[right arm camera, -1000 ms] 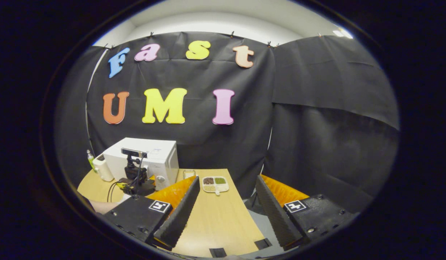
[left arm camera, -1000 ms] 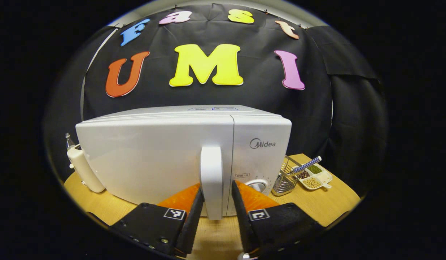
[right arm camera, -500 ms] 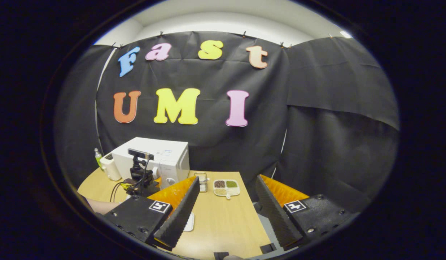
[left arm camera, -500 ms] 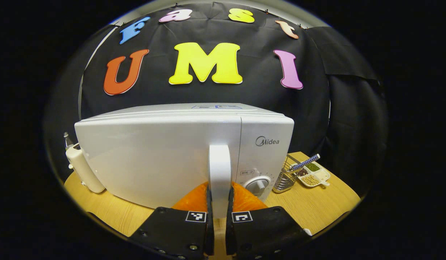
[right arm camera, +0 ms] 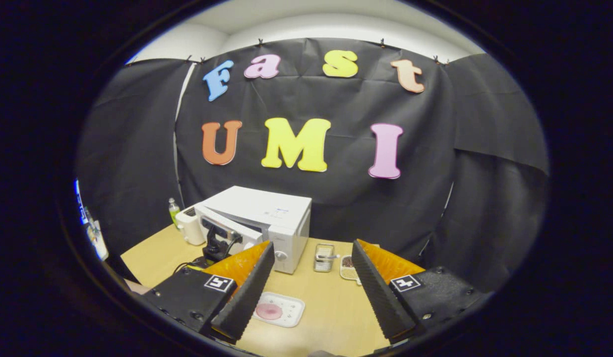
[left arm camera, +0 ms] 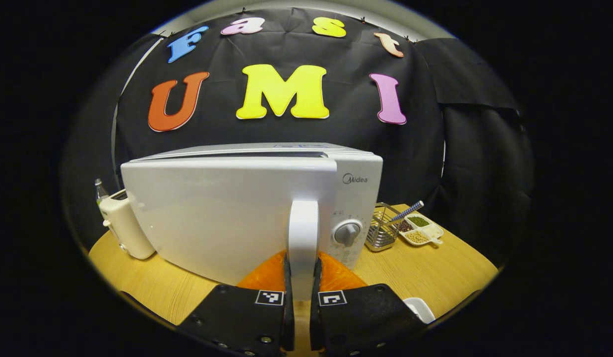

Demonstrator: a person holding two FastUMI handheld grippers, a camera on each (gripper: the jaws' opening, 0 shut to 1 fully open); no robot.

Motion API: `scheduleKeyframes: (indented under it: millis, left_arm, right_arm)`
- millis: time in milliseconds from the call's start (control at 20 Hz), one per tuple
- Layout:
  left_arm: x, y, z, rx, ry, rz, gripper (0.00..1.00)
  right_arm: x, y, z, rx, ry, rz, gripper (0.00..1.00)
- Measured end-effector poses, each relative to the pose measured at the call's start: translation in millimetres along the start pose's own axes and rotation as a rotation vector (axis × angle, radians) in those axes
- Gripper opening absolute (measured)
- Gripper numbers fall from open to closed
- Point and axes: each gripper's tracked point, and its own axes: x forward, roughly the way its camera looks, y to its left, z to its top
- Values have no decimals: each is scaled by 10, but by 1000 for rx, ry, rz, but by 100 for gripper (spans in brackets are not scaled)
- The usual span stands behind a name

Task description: Open the microwave oven with the left hand, put the food in, and close the microwave oven.

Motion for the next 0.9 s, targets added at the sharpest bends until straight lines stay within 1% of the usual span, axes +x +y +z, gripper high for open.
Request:
scheduleKeyframes:
  millis: [150, 250, 350, 550, 700, 900]
  left_arm:
    - [-384, 163, -107, 38, 9, 28, 11]
    - [-625, 284, -180, 28, 23, 56, 11]
    - [-835, 422, -240, 37, 29, 88, 11]
    - [-1166, 711, -330, 29, 27, 146, 11]
    - [-1371, 934, -389, 43, 30, 182, 11]
    - [-1588, 1238, -443, 29, 37, 226, 12]
  right_arm:
    - [105, 99, -41, 2, -9, 58, 100]
    - [101, 242, 3, 21, -29, 112, 100]
    - [38, 321, 94, 7, -69, 133, 100]
    - [-135, 404, 222, -27, -116, 123, 100]
    - [-334, 501, 179, -30, -110, 109, 100]
    - [-554, 573, 179, -19, -125, 85, 100]
